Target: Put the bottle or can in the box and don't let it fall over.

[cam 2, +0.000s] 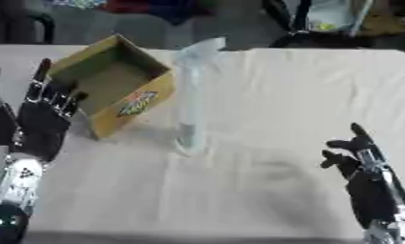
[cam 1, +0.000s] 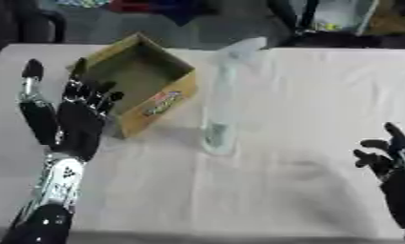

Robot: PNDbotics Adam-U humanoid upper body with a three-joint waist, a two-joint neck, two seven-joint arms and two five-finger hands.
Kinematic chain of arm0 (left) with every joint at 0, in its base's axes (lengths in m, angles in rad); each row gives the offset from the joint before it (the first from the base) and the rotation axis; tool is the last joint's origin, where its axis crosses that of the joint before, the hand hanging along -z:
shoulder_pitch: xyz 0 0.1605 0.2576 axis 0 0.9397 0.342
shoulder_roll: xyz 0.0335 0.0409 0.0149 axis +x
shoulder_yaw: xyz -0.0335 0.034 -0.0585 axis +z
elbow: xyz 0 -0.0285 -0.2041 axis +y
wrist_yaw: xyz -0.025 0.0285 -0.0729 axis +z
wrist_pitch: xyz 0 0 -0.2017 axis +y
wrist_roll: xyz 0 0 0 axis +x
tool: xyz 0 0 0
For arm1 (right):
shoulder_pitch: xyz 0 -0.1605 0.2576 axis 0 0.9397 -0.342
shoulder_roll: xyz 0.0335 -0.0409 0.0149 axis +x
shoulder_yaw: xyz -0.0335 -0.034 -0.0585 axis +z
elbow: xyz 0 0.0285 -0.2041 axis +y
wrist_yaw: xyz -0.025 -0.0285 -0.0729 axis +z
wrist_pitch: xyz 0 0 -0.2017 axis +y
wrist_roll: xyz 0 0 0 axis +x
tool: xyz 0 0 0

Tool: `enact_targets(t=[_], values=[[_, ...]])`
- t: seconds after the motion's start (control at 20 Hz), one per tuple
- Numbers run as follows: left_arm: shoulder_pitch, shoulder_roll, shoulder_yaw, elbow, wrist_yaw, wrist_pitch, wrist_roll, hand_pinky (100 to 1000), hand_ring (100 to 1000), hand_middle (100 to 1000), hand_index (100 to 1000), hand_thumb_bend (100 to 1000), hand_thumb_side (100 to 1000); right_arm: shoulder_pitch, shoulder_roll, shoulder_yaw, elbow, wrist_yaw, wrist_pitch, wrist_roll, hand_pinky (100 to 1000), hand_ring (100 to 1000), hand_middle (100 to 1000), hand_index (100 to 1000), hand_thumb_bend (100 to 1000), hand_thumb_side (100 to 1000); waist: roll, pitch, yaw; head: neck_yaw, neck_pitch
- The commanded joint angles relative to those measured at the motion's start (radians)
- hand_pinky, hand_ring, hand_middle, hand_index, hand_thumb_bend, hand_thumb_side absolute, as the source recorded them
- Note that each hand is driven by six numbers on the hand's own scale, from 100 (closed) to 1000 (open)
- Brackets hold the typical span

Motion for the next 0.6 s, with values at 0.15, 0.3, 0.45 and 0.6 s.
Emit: enact_targets(t=[0.15,0.3,0.45,0.6], values=[[-0.011,0.007,0.002,-0.019,0.003,-0.001,-0.002,597,604,413,1000,369,835,-0.007,-0.015,-0.004,-0.011,-0.006,0.004,-0.001,851,462,621,1000,100,664,0.0,-0.008,0.0,0.002,-0.012],[-0.01,0.006,0.002,-0.018,0.003,0.0,-0.002,597,604,413,1000,370,835,-0.007,-0.015,-0.002,-0.01,-0.009,0.006,0.0,850,462,620,1000,100,665,-0.001,-0.008,0.0,0.003,-0.013],[-0.011,0.006,0.001,-0.018,0.003,0.0,-0.002,597,603,413,1000,370,835,-0.011,-0.016,0.001,-0.009,-0.013,0.008,0.004,849,455,603,1000,100,664,-0.001,-0.008,0.001,0.002,-0.013],[-0.01,0.006,0.0,-0.018,0.005,0.001,-0.003,597,603,413,1000,370,835,-0.025,-0.024,0.017,-0.007,-0.036,0.017,0.015,841,434,570,1000,100,662,-0.002,-0.009,0.001,-0.001,-0.012]])
